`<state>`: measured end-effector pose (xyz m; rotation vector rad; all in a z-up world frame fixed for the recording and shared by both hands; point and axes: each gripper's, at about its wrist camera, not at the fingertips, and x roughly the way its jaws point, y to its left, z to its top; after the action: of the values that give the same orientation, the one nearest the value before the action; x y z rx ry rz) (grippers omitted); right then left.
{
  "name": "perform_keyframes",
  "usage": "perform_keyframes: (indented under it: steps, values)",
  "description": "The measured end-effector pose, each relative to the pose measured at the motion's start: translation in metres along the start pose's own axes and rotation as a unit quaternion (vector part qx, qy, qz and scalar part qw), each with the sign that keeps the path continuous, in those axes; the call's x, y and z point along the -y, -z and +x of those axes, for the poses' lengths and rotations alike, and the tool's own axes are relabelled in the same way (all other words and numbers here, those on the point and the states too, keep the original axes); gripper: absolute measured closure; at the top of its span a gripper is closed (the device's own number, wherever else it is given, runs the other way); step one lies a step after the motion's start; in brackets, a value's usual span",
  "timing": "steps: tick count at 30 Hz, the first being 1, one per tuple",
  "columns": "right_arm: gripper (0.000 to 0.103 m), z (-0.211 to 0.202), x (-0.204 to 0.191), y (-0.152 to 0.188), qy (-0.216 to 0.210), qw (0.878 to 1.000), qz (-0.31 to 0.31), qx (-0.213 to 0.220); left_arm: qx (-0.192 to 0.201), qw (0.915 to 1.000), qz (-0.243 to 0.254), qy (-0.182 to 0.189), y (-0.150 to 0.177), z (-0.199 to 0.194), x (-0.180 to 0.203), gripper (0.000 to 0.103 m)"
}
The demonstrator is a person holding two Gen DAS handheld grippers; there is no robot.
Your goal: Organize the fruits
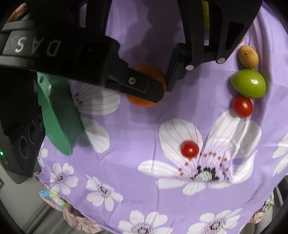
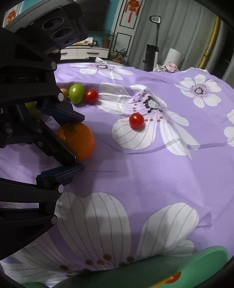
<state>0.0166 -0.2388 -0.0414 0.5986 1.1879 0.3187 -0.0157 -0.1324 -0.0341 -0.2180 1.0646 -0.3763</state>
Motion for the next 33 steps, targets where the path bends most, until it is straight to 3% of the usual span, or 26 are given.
perform_keyframes:
  steps: [9,15,33]
  values:
    - [0.055,-0.044,-0.029,0.006,-0.017,0.993,-0.07,0.09,0.114,0.9929,0.032,0.01,0.0,-0.042,0.019,0.058]
    - [0.055,-0.083,-0.047,0.013,-0.014,0.981,-0.117,0.155,0.19,0.9798,0.055,0.028,0.0,-0.072,0.041,0.058]
    - [0.055,-0.144,-0.022,0.012,-0.008,0.969,-0.098,0.226,0.204,0.9699,0.12,0.056,-0.009,-0.08,0.108,0.058]
